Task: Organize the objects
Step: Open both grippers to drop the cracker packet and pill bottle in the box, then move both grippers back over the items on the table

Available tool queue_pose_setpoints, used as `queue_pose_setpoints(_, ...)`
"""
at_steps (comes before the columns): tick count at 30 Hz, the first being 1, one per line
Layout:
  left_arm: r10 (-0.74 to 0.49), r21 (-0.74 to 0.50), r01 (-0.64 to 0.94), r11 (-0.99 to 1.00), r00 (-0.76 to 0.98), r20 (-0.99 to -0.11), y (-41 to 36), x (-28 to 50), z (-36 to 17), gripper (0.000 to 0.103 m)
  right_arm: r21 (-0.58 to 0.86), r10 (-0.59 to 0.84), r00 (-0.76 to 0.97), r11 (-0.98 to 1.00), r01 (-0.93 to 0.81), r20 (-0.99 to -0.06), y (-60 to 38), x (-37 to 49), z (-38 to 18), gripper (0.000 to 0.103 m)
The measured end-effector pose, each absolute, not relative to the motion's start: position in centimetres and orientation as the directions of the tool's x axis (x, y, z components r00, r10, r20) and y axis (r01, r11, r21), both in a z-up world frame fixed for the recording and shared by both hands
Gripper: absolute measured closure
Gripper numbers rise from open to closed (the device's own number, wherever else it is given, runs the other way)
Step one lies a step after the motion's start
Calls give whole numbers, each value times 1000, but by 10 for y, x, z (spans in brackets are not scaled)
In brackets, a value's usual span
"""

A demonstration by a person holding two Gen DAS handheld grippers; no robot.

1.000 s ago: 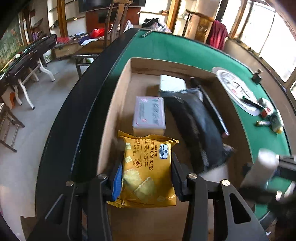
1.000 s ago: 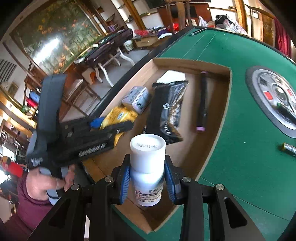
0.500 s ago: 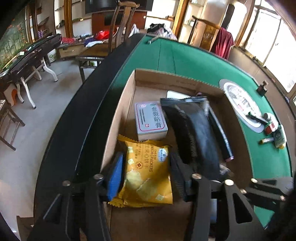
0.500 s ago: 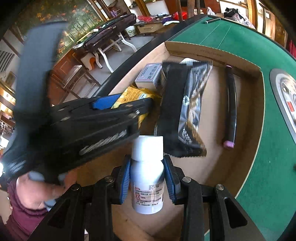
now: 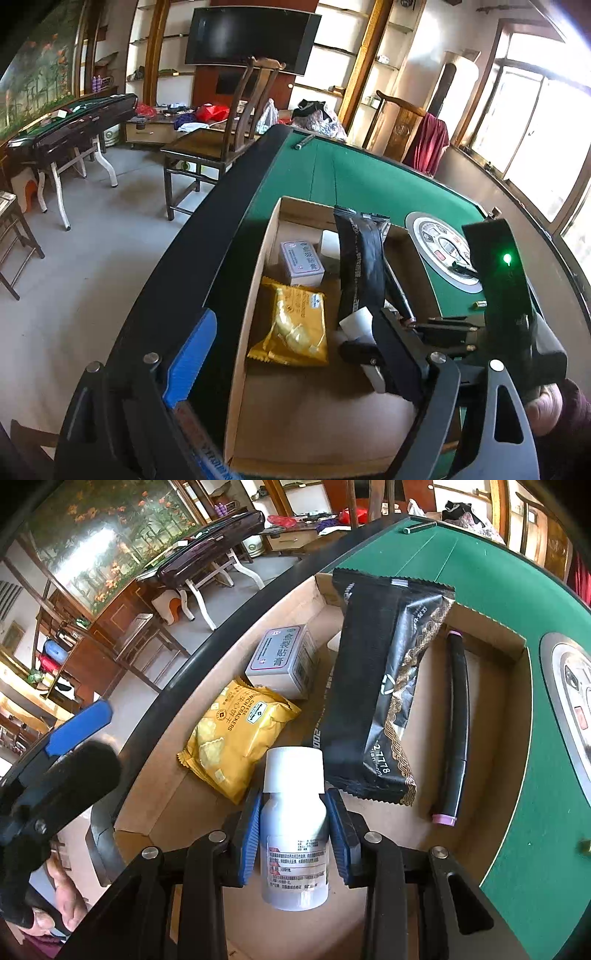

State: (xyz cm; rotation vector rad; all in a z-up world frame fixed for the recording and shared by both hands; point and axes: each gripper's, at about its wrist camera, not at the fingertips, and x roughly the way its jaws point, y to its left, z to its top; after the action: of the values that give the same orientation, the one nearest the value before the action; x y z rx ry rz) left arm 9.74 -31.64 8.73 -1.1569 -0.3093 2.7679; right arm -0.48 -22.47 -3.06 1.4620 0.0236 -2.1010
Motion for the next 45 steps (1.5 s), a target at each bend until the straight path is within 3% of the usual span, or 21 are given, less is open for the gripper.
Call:
queue_pose_setpoints(4,212,-273,-21,-962,-692,-690,-325,101,81,17,345,-487,-250,-824,449,-837,-216,1,-19,63)
queue_pose_setpoints(6,209,-285,-5,-959,-690,-693,-330,103,78,17,353,-501,-275,-823,445,-821,-210,4,-10,59)
queue_pose_setpoints(8,213,-303,12,-953,-686,-695,-332,104,76,17,351,-506,-308,-827,440,-805,-201,9,1,45)
queue_pose_setpoints(10,224,-325,21,-945,-681,-697,-332,107,72,17,351,-512,-344,-831,432,-787,-190,14,11,38)
queue_pose_setpoints(17,213,-325,43,-945,-671,-710,-325,114,70,16,347,-508,-423,-847,402,-750,-151,36,27,27)
queue_pose_setpoints(26,115,-192,33,-981,-699,-706,-271,125,89,12,330,-476,-529,-876,350,-702,-95,66,36,11)
queue_pose_setpoints(45,58,90,-179,-980,-682,-729,-117,138,87,11,364,-355,-664,-922,133,-658,26,97,23,9)
